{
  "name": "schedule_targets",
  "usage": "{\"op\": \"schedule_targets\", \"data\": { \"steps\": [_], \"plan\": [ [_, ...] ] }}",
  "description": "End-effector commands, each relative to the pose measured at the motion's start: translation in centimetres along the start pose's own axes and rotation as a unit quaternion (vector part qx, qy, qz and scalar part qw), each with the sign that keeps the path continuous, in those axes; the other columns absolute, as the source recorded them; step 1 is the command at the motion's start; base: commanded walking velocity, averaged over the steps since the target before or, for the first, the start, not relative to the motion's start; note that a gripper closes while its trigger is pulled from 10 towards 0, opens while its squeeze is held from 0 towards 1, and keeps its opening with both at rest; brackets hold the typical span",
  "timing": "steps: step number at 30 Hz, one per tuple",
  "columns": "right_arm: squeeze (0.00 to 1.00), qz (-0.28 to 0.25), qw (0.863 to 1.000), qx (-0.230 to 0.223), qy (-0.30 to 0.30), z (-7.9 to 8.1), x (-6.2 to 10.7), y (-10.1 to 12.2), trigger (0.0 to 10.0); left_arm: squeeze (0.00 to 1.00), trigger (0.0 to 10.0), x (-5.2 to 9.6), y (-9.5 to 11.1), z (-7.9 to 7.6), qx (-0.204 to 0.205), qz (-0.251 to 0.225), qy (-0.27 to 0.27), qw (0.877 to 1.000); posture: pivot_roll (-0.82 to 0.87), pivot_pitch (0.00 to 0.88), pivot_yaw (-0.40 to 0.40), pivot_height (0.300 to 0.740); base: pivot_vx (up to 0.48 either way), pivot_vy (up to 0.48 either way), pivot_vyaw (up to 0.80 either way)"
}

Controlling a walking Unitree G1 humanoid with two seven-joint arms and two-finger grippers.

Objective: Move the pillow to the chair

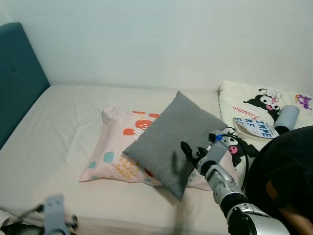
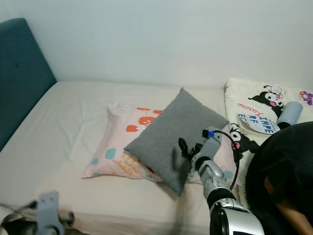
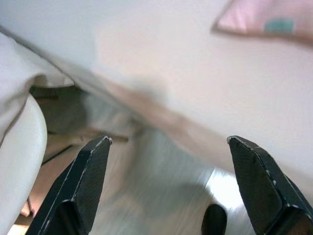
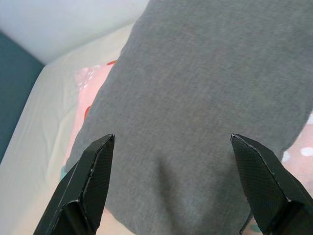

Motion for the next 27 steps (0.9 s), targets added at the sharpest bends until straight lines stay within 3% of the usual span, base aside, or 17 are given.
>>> {"op": "schedule_targets", "data": {
  "steps": [1, 6, 12, 19, 24, 27],
  "plan": [
    [0.0, 0.004, 1.0, -0.015, -0.003, -0.2, 0.0, -0.1, 10.0, 0.0, 10.0, 0.0, 0.0, 0.8, 0.011, -0.002, 0.012, 1.0, -0.08, 0.062, 0.013, 0.66, 0.0, 0.0, 0.0],
    [0.0, 0.002, 1.0, -0.013, -0.008, -0.7, 0.1, 0.2, 10.0, 0.0, 10.0, -0.9, 4.2, 1.0, 0.033, -0.065, 0.012, 0.997, -0.07, 0.06, 0.012, 0.64, 0.0, 0.0, 0.0],
    [0.0, -0.014, 1.0, -0.028, -0.006, -0.9, 0.0, 1.2, 10.0, 0.0, 10.0, -1.0, 6.6, -0.4, 0.038, -0.105, -0.01, 0.994, -0.07, 0.068, 0.019, 0.62, 0.0, 0.0, 0.0],
    [0.0, -0.03, 0.998, -0.05, 0.001, -0.8, -0.1, 1.9, 10.0, 0.0, 10.0, -0.9, 7.4, -1.7, 0.036, -0.123, -0.03, 0.991, -0.06, 0.076, 0.025, 0.6, 0.0, 0.0, 0.0],
    [0.0, -0.087, 0.986, -0.134, 0.046, 0.4, -0.4, 4.7, 10.0, 0.0, 10.0, -0.7, 7.8, -2.5, 0.038, -0.135, -0.045, 0.989, -0.05, 0.083, 0.031, 0.575, 0.0, 0.0, 0.0],
    [0.0, -0.101, 0.981, -0.15, 0.067, 1.0, -0.5, 5.5, 10.0, 0.0, 10.0, -0.6, 7.8, -2.8, 0.038, -0.139, -0.05, 0.988, -0.05, 0.083, 0.032, 0.565, 0.0, 0.0, 0.0]
  ]
}}
Point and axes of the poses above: a point about 5 cm out from each wrist's last joint towards the gripper, its own x axis pointing back from the gripper into the wrist, its own y axis along the axis of the wrist's last joint, z = x × y, the point moved 6 cm from there along -x, pointing out of the wrist towards the gripper, and after that the axes turned 1 degree about x, right-handed, at the moved point
